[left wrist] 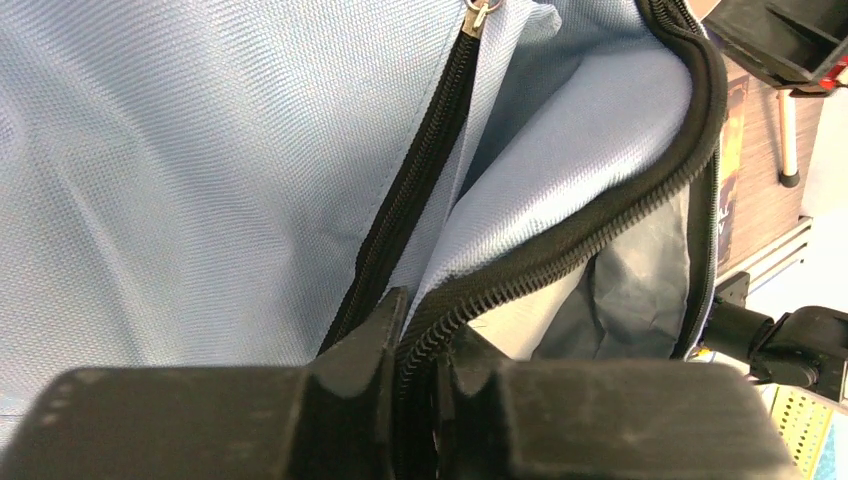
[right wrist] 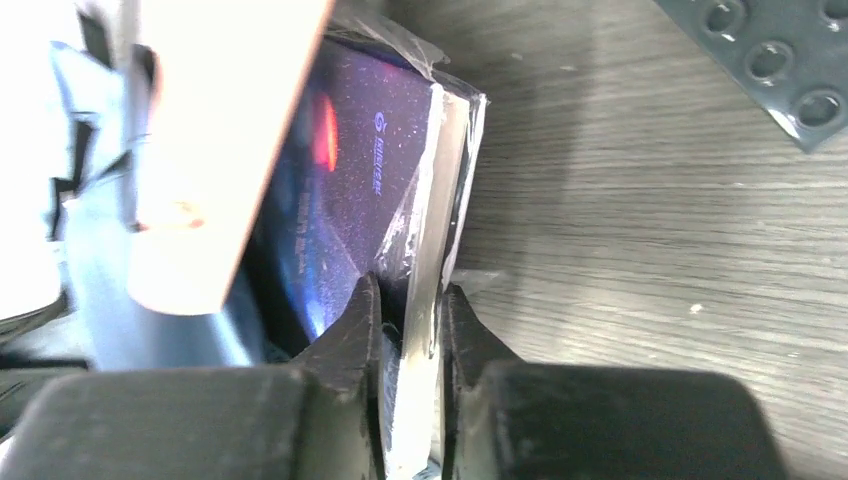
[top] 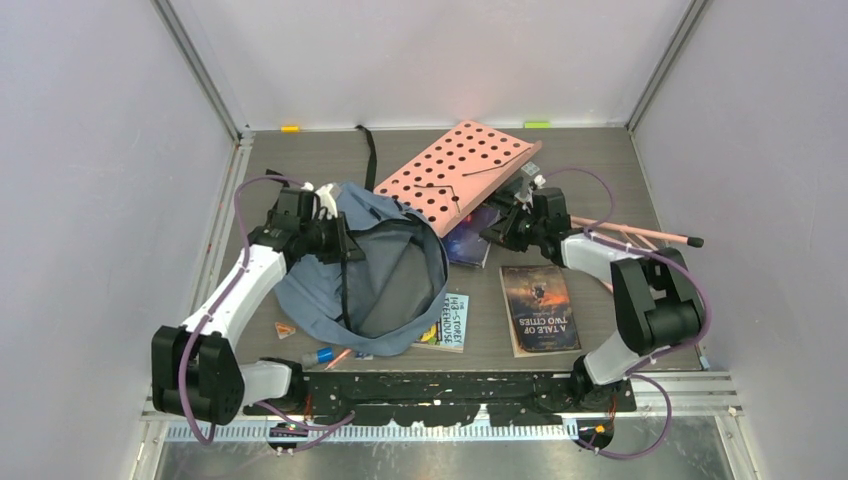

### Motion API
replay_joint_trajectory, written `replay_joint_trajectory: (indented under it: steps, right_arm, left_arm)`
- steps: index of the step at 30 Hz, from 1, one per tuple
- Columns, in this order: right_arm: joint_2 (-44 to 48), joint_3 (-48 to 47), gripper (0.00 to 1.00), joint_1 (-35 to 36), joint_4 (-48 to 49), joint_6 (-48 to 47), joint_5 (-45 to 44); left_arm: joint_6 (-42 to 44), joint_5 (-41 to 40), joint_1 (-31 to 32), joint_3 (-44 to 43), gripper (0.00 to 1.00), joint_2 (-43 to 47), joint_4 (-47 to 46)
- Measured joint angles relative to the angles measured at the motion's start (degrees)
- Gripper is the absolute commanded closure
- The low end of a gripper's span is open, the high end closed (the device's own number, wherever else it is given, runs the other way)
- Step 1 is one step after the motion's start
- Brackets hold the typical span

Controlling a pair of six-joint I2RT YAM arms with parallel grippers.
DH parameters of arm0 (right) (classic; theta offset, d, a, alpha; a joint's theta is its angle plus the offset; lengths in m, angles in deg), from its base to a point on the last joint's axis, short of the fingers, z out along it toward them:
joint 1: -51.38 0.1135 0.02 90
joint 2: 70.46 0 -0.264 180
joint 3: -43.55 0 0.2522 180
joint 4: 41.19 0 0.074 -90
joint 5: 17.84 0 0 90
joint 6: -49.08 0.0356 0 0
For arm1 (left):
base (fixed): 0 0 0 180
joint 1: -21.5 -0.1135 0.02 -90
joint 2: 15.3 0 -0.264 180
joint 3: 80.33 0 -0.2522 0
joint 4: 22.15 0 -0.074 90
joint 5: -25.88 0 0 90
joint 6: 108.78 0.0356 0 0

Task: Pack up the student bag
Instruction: Pick up the book from the center of the board.

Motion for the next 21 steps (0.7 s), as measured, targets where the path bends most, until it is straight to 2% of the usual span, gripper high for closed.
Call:
replay_joint_trajectory:
  steps: [3,8,15,21]
  right_arm:
    - [3.9,0.0,0.99,0.1,-0.1,1.0,0.4]
    - [10.8,-0.1,0.99,0.4,-7.8,0.9,-3.2]
    - [21.2,-2.9,0.99,0.4,-22.3,-3.1,-9.8]
    - [24.5,-10.4,0.99,0.4,-36.1,-7.6,-15.1]
  left_arm:
    - [0.1,-0.3,0.0,0.0,0.94,0.9,0.0]
    - [0.6,-0.9,0.0,-1.7,0.97,1.1,0.4]
    - [1.9,-1.6,0.0,-4.7,0.97,1.2,-0.6]
    - [3.4,-3.1,0.0,-5.7,0.97,1.4,-1.5]
